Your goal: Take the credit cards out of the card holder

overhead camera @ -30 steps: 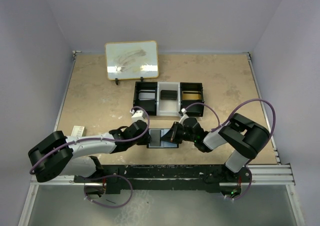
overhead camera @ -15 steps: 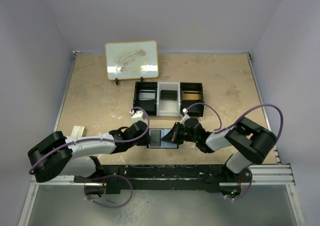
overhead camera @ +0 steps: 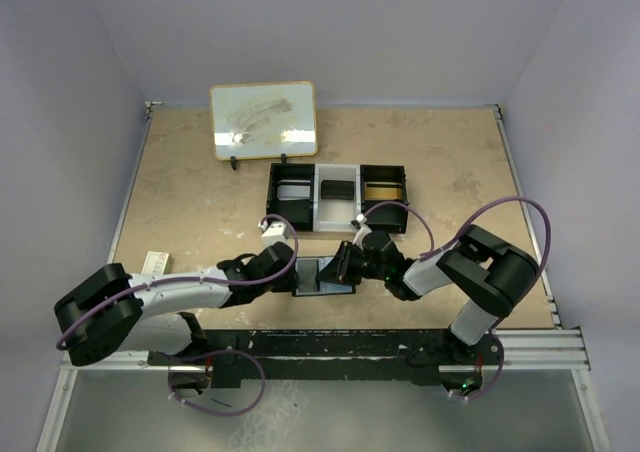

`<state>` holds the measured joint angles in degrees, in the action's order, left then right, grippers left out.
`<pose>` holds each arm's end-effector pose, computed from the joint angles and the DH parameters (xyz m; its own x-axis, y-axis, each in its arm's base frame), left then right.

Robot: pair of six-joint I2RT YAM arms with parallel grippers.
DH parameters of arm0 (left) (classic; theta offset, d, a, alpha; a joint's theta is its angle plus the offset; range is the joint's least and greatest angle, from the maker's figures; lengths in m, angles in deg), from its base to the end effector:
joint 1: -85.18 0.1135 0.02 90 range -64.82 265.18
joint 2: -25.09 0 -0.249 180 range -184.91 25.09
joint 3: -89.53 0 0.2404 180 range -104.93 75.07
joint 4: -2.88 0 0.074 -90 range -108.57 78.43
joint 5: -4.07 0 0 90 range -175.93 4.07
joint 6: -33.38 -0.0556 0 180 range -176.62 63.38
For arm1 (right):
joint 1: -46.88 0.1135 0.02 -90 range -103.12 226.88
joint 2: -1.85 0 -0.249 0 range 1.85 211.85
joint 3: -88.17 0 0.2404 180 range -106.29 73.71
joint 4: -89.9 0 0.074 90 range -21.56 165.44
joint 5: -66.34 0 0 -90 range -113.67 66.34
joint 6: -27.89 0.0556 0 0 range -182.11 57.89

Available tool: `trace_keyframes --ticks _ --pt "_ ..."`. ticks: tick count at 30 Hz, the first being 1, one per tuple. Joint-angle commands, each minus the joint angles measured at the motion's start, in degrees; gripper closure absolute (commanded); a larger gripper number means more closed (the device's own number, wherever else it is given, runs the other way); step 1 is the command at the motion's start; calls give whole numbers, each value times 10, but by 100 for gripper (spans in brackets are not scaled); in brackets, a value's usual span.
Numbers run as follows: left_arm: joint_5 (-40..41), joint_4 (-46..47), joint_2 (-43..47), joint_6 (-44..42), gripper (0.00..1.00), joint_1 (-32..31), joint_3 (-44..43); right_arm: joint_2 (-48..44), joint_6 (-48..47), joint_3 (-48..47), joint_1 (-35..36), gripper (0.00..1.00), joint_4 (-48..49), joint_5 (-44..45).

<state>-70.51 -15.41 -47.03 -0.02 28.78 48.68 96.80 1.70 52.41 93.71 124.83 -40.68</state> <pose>0.1406 -0.1849 0.1286 -0.8225 -0.2163 -0.5260 0.0378 0.9020 -0.4301 0.1801 0.2157 0.1028 -0.9137 0.2801 -0.2945 -0.1361 0.4717 0.8712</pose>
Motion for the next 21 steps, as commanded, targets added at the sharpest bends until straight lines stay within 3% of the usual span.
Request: trace_keyframes --ticks 1,6,12,17,21 --pt "-7 -2 1 4 96 -5 4 25 -7 -9 4 78 22 -9" --pt "-17 11 -6 3 96 -5 7 25 -22 -16 6 83 48 -26" --pt "-29 33 -13 3 96 -7 10 -3 -42 -27 9 80 41 -38" --pt "-36 47 -15 4 96 -7 12 -12 -49 -32 10 92 46 -47" --pt "-31 39 -14 4 96 -8 12 -34 -52 -39 10 99 -41 3"
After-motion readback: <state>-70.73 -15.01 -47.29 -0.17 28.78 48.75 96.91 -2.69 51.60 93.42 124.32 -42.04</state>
